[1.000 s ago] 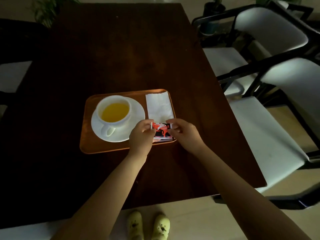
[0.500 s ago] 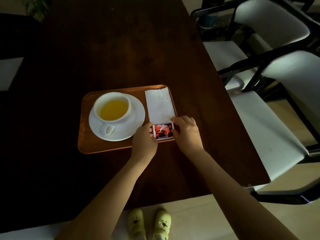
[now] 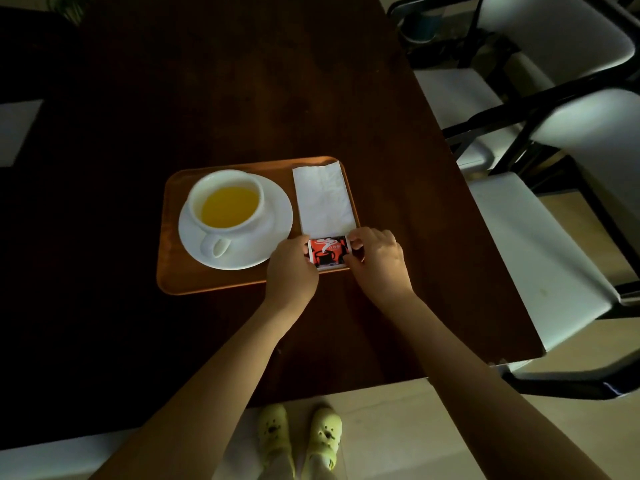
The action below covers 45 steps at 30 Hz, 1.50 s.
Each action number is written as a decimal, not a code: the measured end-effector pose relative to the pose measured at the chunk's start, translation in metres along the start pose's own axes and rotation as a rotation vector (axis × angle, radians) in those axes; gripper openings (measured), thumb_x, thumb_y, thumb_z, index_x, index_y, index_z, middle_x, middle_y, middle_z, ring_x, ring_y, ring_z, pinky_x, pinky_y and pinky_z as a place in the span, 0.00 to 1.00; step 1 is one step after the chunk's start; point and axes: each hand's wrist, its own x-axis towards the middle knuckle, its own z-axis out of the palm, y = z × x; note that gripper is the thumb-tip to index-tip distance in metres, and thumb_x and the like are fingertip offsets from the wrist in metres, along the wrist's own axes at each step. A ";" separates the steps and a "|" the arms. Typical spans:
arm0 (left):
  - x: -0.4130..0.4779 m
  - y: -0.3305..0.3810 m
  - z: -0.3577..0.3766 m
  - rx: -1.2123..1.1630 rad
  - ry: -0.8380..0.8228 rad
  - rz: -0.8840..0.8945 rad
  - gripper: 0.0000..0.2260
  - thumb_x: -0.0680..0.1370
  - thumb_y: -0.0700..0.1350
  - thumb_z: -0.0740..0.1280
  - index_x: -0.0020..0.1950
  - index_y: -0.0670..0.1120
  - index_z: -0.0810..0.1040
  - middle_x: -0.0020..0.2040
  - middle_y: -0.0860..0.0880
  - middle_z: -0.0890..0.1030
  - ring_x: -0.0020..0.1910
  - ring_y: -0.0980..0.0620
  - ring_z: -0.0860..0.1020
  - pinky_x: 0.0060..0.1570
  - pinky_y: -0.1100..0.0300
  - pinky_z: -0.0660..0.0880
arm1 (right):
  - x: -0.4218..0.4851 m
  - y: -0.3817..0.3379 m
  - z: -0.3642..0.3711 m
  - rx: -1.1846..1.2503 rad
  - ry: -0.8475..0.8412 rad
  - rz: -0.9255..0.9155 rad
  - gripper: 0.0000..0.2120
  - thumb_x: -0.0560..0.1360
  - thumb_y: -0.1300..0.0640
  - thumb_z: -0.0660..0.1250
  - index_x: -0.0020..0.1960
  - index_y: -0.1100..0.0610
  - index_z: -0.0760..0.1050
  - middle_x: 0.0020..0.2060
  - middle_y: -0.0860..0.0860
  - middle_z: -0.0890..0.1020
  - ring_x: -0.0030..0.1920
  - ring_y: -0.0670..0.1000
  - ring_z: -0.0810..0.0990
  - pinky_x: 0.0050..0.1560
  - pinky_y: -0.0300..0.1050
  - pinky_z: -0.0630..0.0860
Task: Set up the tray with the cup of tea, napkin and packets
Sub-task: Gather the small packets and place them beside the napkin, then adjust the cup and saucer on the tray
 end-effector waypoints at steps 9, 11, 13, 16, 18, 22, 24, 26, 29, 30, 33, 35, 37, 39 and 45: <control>-0.002 0.002 -0.001 0.019 -0.006 0.007 0.15 0.75 0.36 0.62 0.62 0.41 0.73 0.58 0.41 0.79 0.57 0.45 0.77 0.57 0.53 0.75 | -0.004 0.000 0.001 0.011 0.037 -0.011 0.13 0.73 0.60 0.67 0.57 0.57 0.74 0.53 0.55 0.81 0.55 0.55 0.75 0.56 0.50 0.71; -0.005 0.004 -0.005 0.006 0.007 -0.002 0.16 0.76 0.35 0.61 0.64 0.42 0.72 0.58 0.41 0.78 0.57 0.45 0.77 0.57 0.53 0.75 | -0.005 -0.001 -0.001 0.022 0.073 -0.025 0.14 0.72 0.60 0.68 0.57 0.58 0.74 0.54 0.56 0.79 0.56 0.56 0.75 0.57 0.51 0.72; -0.011 0.006 -0.012 0.006 0.021 0.018 0.17 0.76 0.35 0.61 0.65 0.42 0.71 0.59 0.41 0.77 0.57 0.45 0.77 0.57 0.54 0.74 | -0.004 -0.002 -0.008 0.043 0.098 -0.036 0.14 0.72 0.60 0.68 0.58 0.58 0.74 0.55 0.57 0.78 0.56 0.56 0.75 0.58 0.52 0.72; -0.020 0.008 -0.030 -0.016 0.036 0.040 0.16 0.76 0.36 0.61 0.63 0.43 0.73 0.59 0.42 0.77 0.54 0.48 0.77 0.52 0.60 0.73 | 0.002 -0.007 -0.020 0.096 0.101 -0.051 0.14 0.73 0.60 0.67 0.58 0.60 0.73 0.54 0.57 0.78 0.55 0.57 0.75 0.55 0.53 0.74; -0.023 0.006 -0.049 -0.049 0.066 0.004 0.14 0.75 0.38 0.63 0.61 0.43 0.75 0.59 0.44 0.78 0.49 0.53 0.77 0.48 0.64 0.69 | 0.008 -0.013 -0.028 0.129 0.094 -0.069 0.13 0.74 0.60 0.66 0.58 0.60 0.73 0.54 0.57 0.78 0.54 0.56 0.75 0.53 0.51 0.76; -0.023 -0.011 -0.091 -0.072 0.220 -0.106 0.13 0.74 0.39 0.64 0.57 0.46 0.77 0.57 0.46 0.77 0.43 0.55 0.75 0.43 0.67 0.68 | 0.022 -0.036 -0.034 0.170 -0.028 -0.106 0.15 0.75 0.58 0.65 0.61 0.56 0.71 0.54 0.54 0.80 0.57 0.55 0.75 0.55 0.51 0.75; -0.023 -0.024 -0.107 -0.093 0.279 -0.185 0.13 0.74 0.40 0.63 0.58 0.46 0.77 0.58 0.44 0.77 0.47 0.49 0.77 0.46 0.61 0.70 | 0.028 -0.049 -0.034 0.182 -0.119 -0.114 0.18 0.75 0.56 0.64 0.64 0.55 0.69 0.57 0.53 0.80 0.60 0.56 0.74 0.61 0.54 0.73; -0.020 -0.037 -0.119 -0.120 0.313 -0.244 0.14 0.74 0.41 0.63 0.59 0.45 0.75 0.60 0.42 0.76 0.51 0.47 0.77 0.46 0.59 0.69 | 0.034 -0.061 -0.034 0.211 -0.192 -0.114 0.20 0.75 0.55 0.65 0.66 0.55 0.67 0.61 0.54 0.79 0.63 0.57 0.73 0.64 0.58 0.72; -0.008 -0.054 -0.136 -0.142 0.310 -0.295 0.17 0.75 0.44 0.63 0.63 0.46 0.72 0.62 0.44 0.76 0.53 0.49 0.76 0.47 0.58 0.69 | 0.044 -0.075 -0.034 0.250 -0.273 -0.129 0.24 0.75 0.56 0.66 0.69 0.56 0.64 0.65 0.56 0.76 0.66 0.57 0.71 0.67 0.56 0.69; -0.003 -0.059 -0.140 -0.160 0.292 -0.311 0.19 0.75 0.45 0.63 0.66 0.47 0.70 0.63 0.45 0.76 0.55 0.49 0.76 0.48 0.57 0.70 | 0.047 -0.080 -0.034 0.252 -0.300 -0.134 0.26 0.74 0.57 0.66 0.70 0.57 0.63 0.66 0.56 0.74 0.67 0.57 0.70 0.68 0.55 0.68; 0.012 -0.072 -0.146 -0.203 0.175 -0.320 0.25 0.75 0.49 0.64 0.71 0.47 0.63 0.67 0.46 0.73 0.63 0.47 0.73 0.55 0.56 0.68 | 0.060 -0.092 -0.031 0.235 -0.396 -0.138 0.32 0.72 0.60 0.69 0.72 0.57 0.59 0.69 0.57 0.70 0.67 0.60 0.71 0.64 0.55 0.70; 0.019 -0.076 -0.144 -0.191 0.063 -0.278 0.32 0.73 0.51 0.68 0.73 0.47 0.59 0.70 0.46 0.71 0.66 0.47 0.70 0.57 0.57 0.67 | 0.069 -0.099 -0.028 0.247 -0.470 -0.125 0.35 0.71 0.62 0.71 0.73 0.55 0.57 0.71 0.57 0.67 0.63 0.63 0.74 0.59 0.56 0.73; 0.024 -0.079 -0.138 -0.176 -0.013 -0.194 0.36 0.69 0.50 0.72 0.73 0.46 0.59 0.69 0.45 0.71 0.67 0.47 0.70 0.58 0.58 0.67 | 0.077 -0.103 -0.022 0.234 -0.527 -0.105 0.38 0.69 0.61 0.73 0.73 0.54 0.57 0.71 0.57 0.66 0.68 0.62 0.69 0.62 0.56 0.71; 0.027 -0.080 -0.130 -0.132 -0.035 -0.096 0.37 0.67 0.48 0.74 0.72 0.46 0.60 0.67 0.45 0.72 0.66 0.47 0.71 0.57 0.60 0.66 | 0.082 -0.107 -0.013 0.233 -0.563 -0.087 0.40 0.68 0.62 0.73 0.73 0.54 0.56 0.71 0.58 0.66 0.70 0.60 0.65 0.65 0.55 0.67; 0.035 -0.091 -0.122 -0.119 0.027 0.058 0.37 0.66 0.40 0.74 0.71 0.45 0.60 0.66 0.44 0.72 0.65 0.47 0.70 0.63 0.53 0.70 | 0.076 -0.119 0.012 0.370 -0.526 -0.070 0.41 0.67 0.65 0.74 0.72 0.55 0.55 0.68 0.57 0.69 0.68 0.55 0.67 0.64 0.48 0.66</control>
